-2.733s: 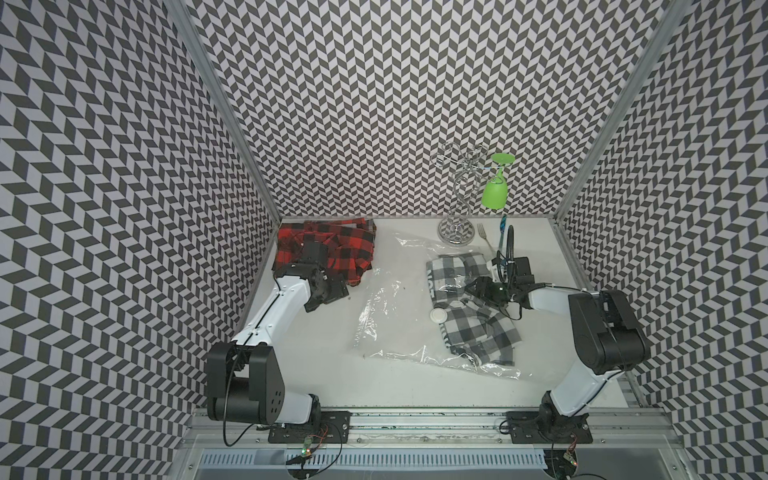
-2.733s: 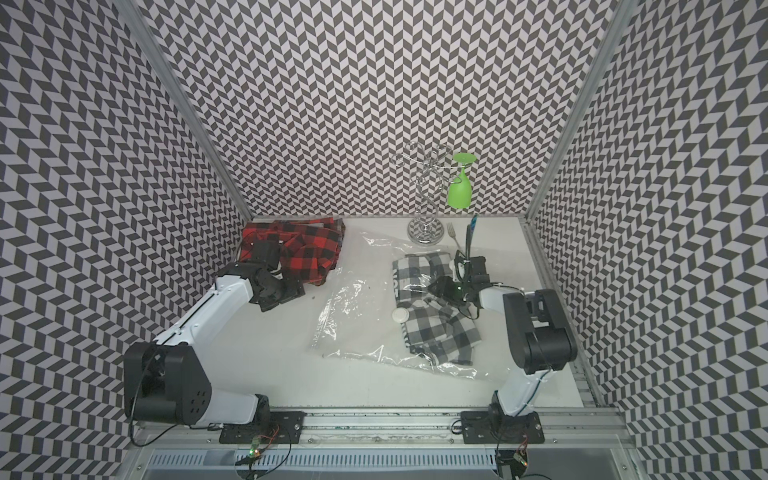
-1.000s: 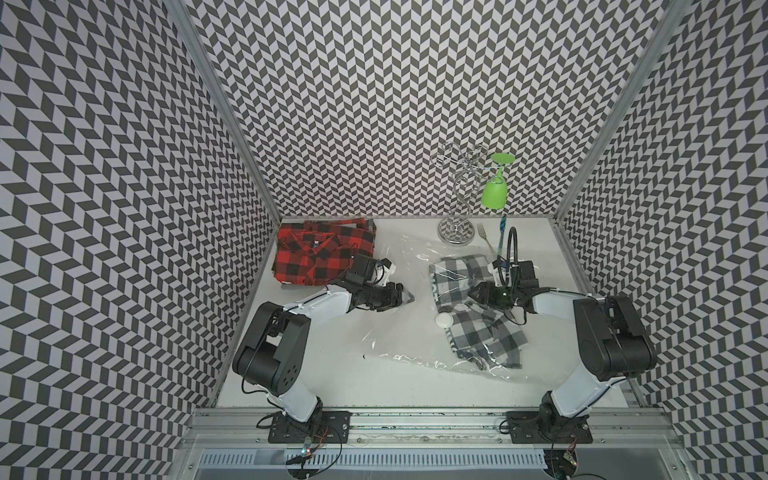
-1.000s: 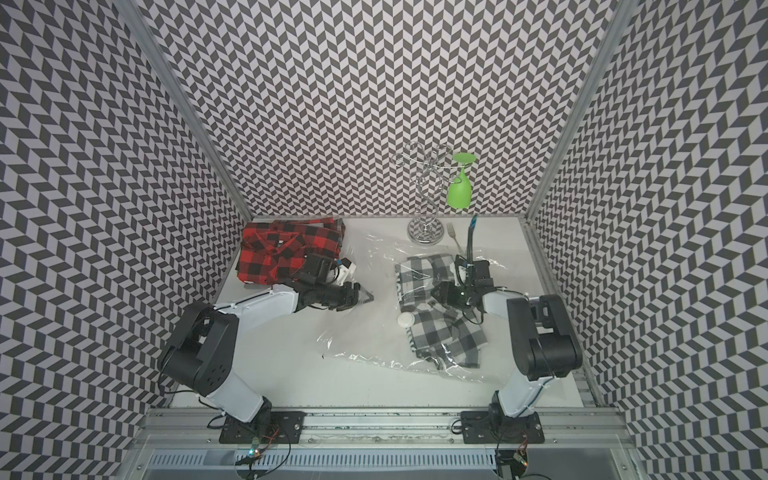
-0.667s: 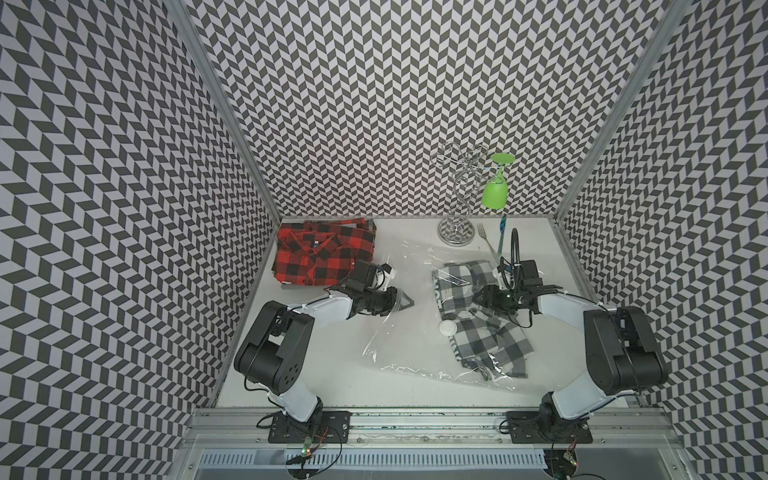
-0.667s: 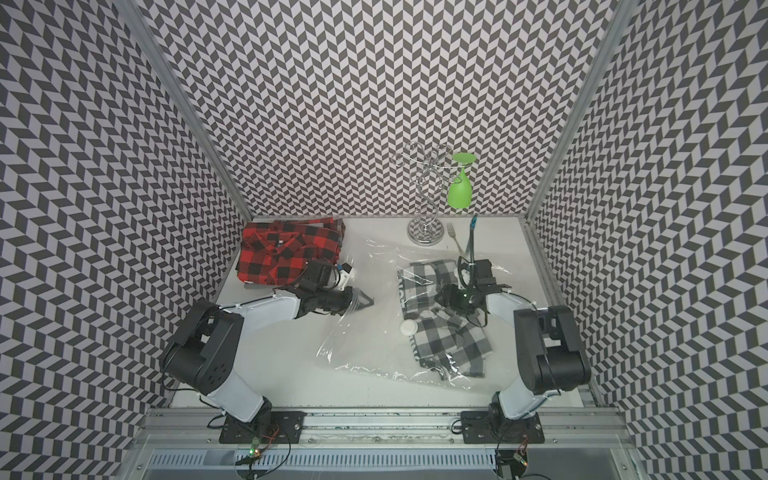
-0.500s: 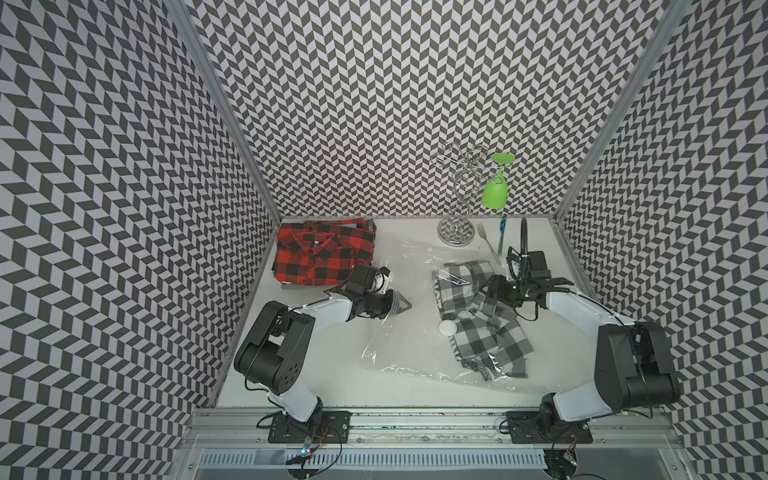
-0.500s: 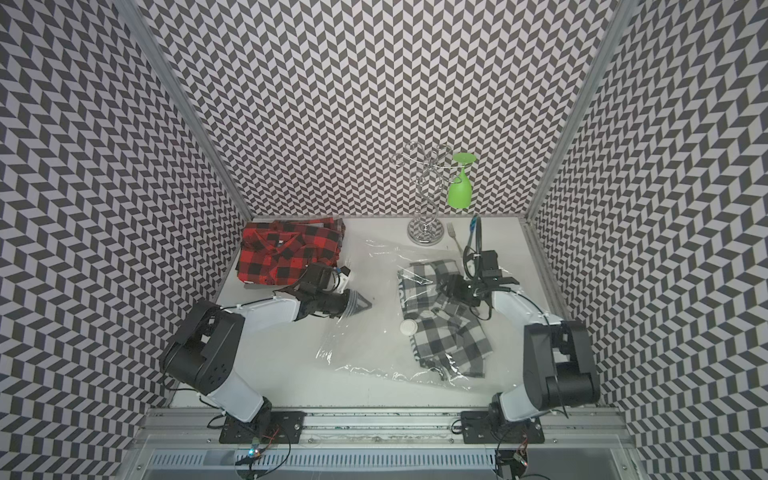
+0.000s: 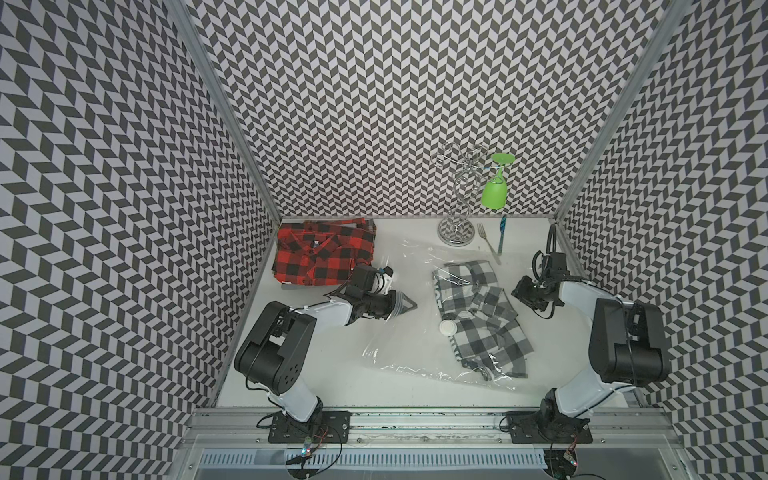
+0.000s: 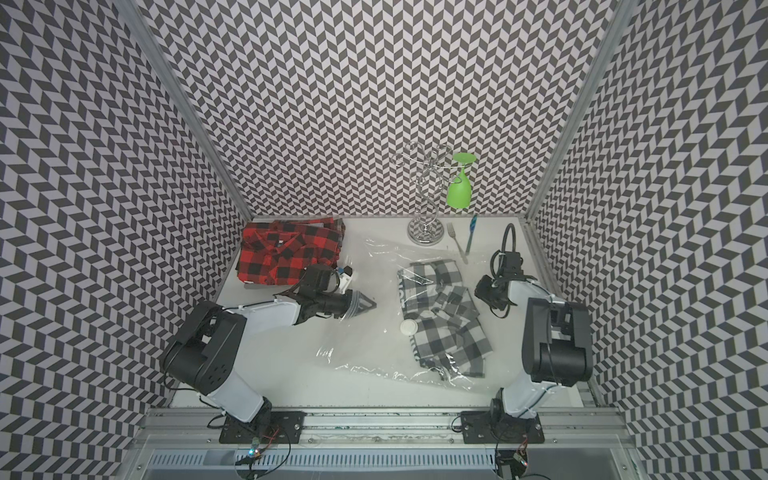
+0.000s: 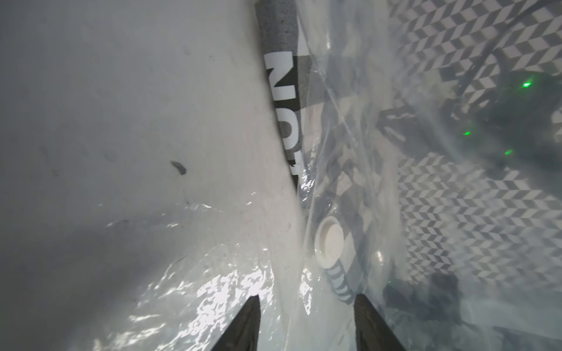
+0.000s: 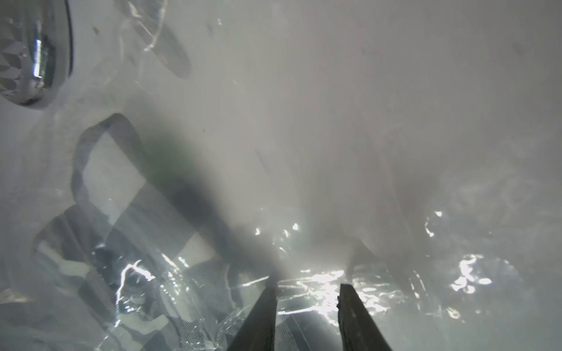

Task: Take the shirt out of the vacuum bag
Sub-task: Take out the shirt from the vacuum bag.

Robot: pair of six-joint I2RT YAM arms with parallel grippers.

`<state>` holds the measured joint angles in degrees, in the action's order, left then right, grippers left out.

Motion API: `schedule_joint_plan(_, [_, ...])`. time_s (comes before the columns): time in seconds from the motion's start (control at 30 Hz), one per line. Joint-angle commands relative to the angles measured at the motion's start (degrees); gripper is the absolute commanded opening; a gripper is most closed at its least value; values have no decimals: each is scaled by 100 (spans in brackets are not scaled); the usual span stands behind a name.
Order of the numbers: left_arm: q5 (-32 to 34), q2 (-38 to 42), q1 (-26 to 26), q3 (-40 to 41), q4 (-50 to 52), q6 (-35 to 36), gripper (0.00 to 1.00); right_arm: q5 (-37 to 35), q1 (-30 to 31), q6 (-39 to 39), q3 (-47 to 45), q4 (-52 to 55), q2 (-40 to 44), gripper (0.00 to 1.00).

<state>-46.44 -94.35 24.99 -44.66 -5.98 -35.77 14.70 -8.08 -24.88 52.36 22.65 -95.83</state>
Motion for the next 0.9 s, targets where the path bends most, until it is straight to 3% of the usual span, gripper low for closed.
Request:
schedule_joint_plan(0.0, [-752,-205,117,41,-643,-111,54,-99,-35,212,-188,-184,-150,30])
schedule_joint_plan(0.2, [-1418,-813,257,9,-1465,-600,56,149,4,321,-635,-404,-300,22])
schedule_joint_plan(0.3, [-1446,-1206,327,-277,-1247,-573,59,233,100,336,-737,-435,-349,22])
schedule_joint_plan(0.43, [-1072,-1354,350,-439,-1175,-682,75,303,261,348,-870,-481,-343,19])
schedule_joint_plan(0.6, [-618,-1503,412,-727,-963,-703,83,405,337,379,-986,-526,-331,18])
schedule_joint_plan(0.67, [-519,-1581,475,-870,-889,-691,84,478,351,420,-1008,-561,-349,18])
schedule_joint_plan(0.87, [545,-2110,586,-1672,773,-357,81,529,375,426,-999,-595,-382,18])
